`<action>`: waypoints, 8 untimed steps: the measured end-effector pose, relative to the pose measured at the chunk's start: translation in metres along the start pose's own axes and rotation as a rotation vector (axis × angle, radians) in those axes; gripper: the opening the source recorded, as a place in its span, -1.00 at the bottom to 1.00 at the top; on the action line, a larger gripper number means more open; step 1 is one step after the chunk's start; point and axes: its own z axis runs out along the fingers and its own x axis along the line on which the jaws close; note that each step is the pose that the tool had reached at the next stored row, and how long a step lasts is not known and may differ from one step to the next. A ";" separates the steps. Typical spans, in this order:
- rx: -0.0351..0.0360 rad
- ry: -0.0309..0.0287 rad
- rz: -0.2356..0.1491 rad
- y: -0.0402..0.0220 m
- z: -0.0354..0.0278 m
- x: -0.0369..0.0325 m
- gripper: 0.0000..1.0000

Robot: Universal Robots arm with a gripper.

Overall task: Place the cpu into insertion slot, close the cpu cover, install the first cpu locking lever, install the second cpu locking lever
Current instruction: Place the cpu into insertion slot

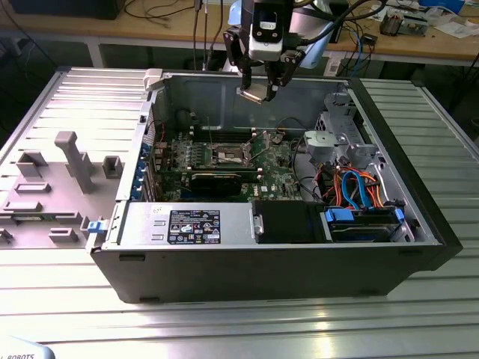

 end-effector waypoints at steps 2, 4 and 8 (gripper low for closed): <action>-0.0001 0.0001 0.000 0.0000 0.0000 0.0000 0.08; 0.0000 0.0000 0.000 0.0000 0.0000 0.0000 0.08; -0.0001 -0.0007 0.008 0.0000 0.0000 0.0000 0.08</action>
